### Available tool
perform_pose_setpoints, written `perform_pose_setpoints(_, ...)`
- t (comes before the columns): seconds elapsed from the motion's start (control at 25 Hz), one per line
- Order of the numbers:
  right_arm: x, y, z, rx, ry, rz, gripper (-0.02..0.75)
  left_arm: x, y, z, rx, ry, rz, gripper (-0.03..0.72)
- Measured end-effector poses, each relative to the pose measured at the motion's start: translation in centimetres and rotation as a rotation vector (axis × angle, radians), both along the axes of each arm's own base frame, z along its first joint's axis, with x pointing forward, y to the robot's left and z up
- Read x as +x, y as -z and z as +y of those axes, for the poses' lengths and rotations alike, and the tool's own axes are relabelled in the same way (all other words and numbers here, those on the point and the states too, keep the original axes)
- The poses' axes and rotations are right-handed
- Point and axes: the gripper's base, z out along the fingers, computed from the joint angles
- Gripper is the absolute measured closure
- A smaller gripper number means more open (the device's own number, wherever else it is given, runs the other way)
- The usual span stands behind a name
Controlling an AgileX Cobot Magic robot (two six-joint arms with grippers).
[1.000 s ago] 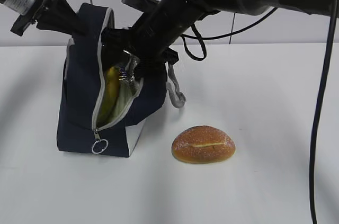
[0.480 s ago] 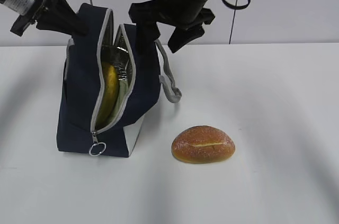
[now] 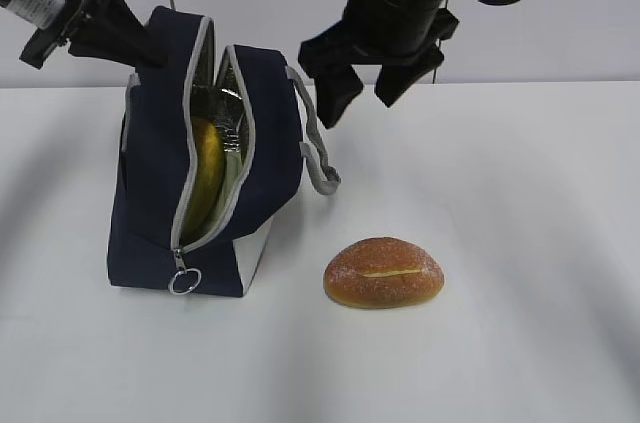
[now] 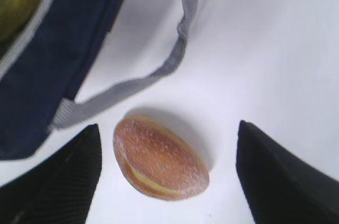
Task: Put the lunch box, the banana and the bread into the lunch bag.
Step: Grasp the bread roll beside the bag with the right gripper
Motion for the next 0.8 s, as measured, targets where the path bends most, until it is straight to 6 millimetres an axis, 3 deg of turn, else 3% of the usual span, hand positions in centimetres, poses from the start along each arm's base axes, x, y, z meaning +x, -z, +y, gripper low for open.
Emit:
perform_pose_setpoints(0.16, -2.3, 1.3, -1.5, -0.081, -0.056, 0.056, 0.155, 0.0, 0.0, 0.0, 0.0, 0.0, 0.0, 0.691)
perform_pose_setpoints(0.4, -5.7, 4.8, -3.0, -0.162, -0.252, 0.184, 0.155, 0.0, 0.0, 0.0, 0.001, 0.0, 0.0, 0.691)
perform_pose_setpoints(0.8, -6.4, 6.3, -3.6, -0.208, -0.343, 0.215, 0.155, 0.0, 0.0, 0.0, 0.001, 0.0, 0.0, 0.691)
